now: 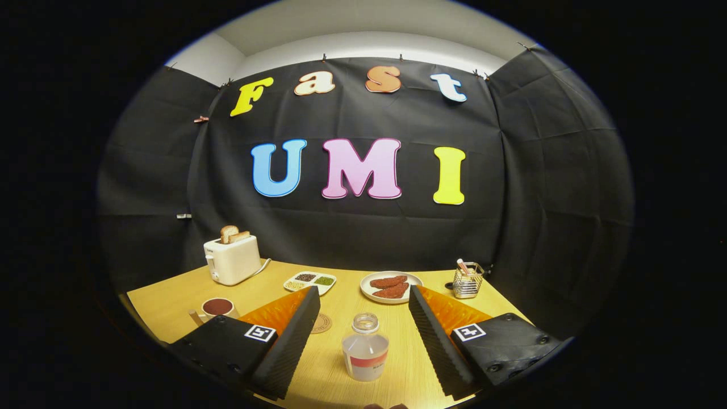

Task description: Take the bottle from table, then pour the juice into the cup, finally place the bottle on the coaster

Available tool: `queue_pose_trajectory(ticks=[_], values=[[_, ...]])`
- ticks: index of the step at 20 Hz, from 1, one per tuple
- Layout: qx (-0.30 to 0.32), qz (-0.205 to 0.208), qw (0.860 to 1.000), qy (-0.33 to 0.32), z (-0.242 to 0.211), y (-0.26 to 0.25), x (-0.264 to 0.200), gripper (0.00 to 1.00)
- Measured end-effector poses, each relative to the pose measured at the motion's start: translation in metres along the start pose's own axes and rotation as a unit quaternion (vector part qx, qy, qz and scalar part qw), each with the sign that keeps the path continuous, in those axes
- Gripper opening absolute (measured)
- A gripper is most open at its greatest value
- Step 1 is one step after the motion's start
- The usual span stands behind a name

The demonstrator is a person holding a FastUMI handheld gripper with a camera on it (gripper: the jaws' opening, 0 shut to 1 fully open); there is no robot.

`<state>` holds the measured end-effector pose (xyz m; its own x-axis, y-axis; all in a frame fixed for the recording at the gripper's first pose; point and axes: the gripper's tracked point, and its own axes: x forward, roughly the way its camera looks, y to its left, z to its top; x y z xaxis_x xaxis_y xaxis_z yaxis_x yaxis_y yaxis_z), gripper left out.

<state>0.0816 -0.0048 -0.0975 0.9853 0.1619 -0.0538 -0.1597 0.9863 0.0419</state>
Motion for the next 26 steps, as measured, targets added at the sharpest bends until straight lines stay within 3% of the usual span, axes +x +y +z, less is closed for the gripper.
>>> queue_pose_trajectory(ticks=[14, 26], values=[[-0.014, 0.01, 0.999, 0.047, -0.092, -0.002, 0.034, 0.97], [0.021, 0.0, 0.997, 0.073, -0.141, 0.001, 0.053, 0.98]])
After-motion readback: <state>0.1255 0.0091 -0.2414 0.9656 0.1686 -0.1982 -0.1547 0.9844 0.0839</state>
